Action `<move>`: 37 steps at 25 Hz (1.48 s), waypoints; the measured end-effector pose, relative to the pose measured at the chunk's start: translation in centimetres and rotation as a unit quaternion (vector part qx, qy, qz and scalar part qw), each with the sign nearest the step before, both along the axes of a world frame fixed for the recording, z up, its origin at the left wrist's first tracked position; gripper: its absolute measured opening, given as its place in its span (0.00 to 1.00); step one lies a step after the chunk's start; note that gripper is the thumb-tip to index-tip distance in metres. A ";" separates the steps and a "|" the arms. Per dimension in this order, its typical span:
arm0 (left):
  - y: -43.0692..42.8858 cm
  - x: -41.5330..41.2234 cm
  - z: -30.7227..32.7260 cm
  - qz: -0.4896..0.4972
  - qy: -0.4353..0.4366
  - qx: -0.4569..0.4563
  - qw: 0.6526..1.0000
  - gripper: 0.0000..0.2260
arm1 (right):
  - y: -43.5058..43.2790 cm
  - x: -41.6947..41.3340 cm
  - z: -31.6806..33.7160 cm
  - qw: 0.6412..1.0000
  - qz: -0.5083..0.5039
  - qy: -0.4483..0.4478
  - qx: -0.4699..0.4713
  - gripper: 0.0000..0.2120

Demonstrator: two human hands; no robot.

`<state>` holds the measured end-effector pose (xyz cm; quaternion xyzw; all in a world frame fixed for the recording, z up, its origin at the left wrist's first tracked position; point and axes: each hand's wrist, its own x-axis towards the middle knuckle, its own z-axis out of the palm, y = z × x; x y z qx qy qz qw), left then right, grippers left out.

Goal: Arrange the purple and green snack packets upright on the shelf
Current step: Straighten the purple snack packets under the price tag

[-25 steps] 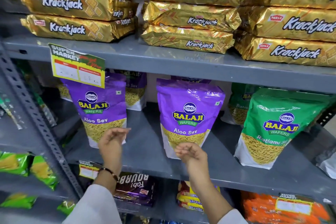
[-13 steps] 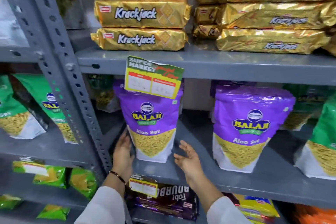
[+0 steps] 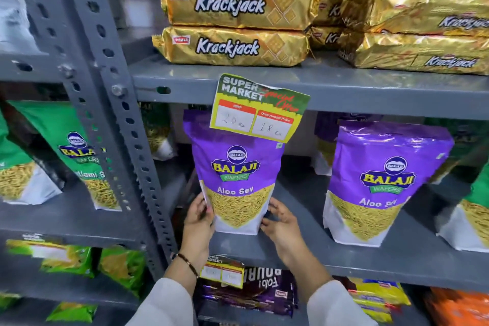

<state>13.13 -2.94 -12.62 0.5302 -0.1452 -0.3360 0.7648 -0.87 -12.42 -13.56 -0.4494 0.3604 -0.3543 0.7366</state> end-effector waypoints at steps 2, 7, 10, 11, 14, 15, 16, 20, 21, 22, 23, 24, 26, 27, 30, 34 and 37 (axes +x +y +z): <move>-0.3 -0.2 -0.6 0.000 -0.007 0.009 1.000 0.16 | -0.1 -0.4 0.1 1.000 -0.004 -0.004 -0.004 0.31; -0.3 -1.2 -0.7 -0.007 -0.002 0.007 1.000 0.17 | -0.1 -1.0 0.7 1.000 -0.011 -0.021 -0.013 0.31; 0.1 -1.4 -0.3 -0.011 -0.004 0.015 1.000 0.17 | 0.3 -1.3 0.8 1.000 -0.005 -0.010 -0.017 0.31; 0.2 -1.4 -0.2 -0.012 -0.004 0.021 1.000 0.17 | 0.3 -1.4 0.8 1.000 -0.002 -0.006 -0.020 0.31; 0.3 -1.4 -0.4 -0.011 -0.007 0.031 0.999 0.17 | 0.5 -1.5 0.8 1.000 0.000 0.000 -0.019 0.31; 0.2 -1.3 -0.4 -0.012 -0.008 0.036 0.999 0.17 | 0.5 -1.5 0.7 1.000 0.000 0.000 -0.017 0.31; 0.2 -1.2 -0.5 -0.012 -0.010 0.039 0.999 0.17 | 0.5 -1.5 0.8 1.000 -0.001 0.000 -0.015 0.31; 0.2 -1.3 -0.4 -0.009 -0.010 0.042 0.999 0.17 | 0.6 -1.5 1.0 1.000 -0.004 0.004 -0.013 0.30; 0.2 -1.4 -0.4 -0.008 -0.010 0.041 0.999 0.17 | 0.6 -1.5 1.0 1.000 -0.003 0.000 -0.013 0.31; 0.3 -1.4 -0.4 -0.008 -0.012 0.040 0.999 0.17 | 0.7 -1.5 1.0 1.000 -0.002 -0.005 -0.013 0.31; 0.2 -1.5 -0.3 -0.008 -0.014 0.041 0.999 0.18 | 0.7 -1.5 1.0 1.000 -0.002 -0.007 -0.011 0.31; 0.2 -1.5 -0.2 -0.007 -0.016 0.042 0.999 0.18 | 0.7 -1.5 1.0 1.000 -0.001 -0.006 -0.009 0.31; 0.2 -1.6 -0.1 -0.006 -0.017 0.041 0.999 0.19 | 0.7 -1.6 1.1 1.000 0.003 -0.004 -0.005 0.31; 0.3 -1.6 -0.1 -0.006 -0.018 0.040 0.999 0.19 | 0.8 -1.7 1.1 1.000 0.004 -0.004 -0.005 0.30; 0.3 -1.8 0.0 -0.001 -0.018 0.038 0.999 0.19 | 1.0 -2.1 1.5 1.000 0.012 0.002 -0.014 0.28; 0.4 -2.6 0.4 0.009 -0.026 0.038 0.999 0.21 | 1.1 -2.4 1.6 1.000 0.017 0.002 -0.008 0.29; 0.3 -2.9 0.7 0.012 -0.031 0.042 0.999 0.21 | 1.0 -2.2 1.4 0.999 0.032 0.017 -0.010 0.29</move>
